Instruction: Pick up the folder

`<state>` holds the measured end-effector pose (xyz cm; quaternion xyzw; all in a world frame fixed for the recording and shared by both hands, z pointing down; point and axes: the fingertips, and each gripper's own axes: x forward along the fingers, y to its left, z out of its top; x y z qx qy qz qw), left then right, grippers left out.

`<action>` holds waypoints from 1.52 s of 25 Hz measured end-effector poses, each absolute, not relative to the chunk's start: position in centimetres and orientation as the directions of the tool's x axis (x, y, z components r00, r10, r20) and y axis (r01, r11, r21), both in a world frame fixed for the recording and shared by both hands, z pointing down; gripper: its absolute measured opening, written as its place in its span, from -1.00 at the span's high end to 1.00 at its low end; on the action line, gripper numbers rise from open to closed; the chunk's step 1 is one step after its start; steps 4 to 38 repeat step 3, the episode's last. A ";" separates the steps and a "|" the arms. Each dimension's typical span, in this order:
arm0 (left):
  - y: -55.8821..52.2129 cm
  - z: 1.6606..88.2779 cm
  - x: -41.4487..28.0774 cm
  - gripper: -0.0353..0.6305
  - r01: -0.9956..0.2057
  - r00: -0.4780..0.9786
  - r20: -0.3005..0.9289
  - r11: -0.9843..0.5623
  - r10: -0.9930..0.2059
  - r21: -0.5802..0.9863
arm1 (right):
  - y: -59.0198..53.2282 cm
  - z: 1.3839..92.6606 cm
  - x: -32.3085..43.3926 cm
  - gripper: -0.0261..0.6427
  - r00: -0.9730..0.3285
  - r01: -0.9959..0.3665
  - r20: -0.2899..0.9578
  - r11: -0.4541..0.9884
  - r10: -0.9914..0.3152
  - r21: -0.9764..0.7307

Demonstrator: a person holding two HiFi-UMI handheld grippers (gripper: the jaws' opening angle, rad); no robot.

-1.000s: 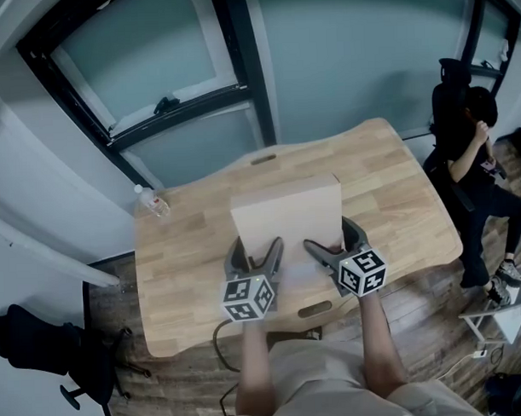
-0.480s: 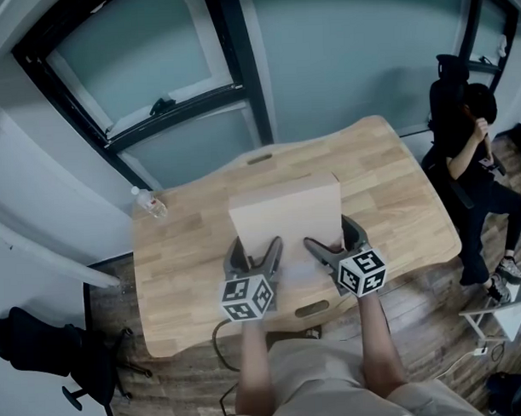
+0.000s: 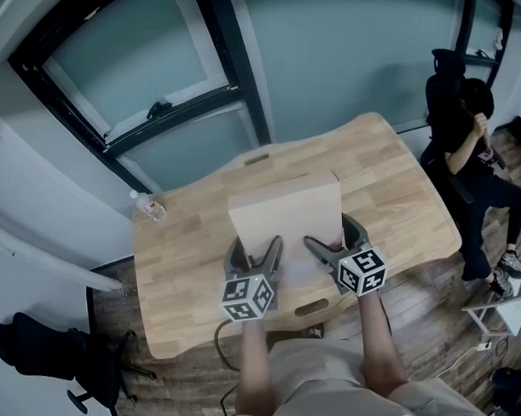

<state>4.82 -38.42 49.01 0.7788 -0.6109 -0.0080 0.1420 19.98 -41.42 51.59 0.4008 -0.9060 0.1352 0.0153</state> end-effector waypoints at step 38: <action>-38.4 49.2 4.9 -0.32 -0.950 0.252 0.163 -0.212 -0.954 0.229 | -41.4 51.7 20.0 -0.46 -0.672 -0.737 0.141 0.637 -0.727 -0.225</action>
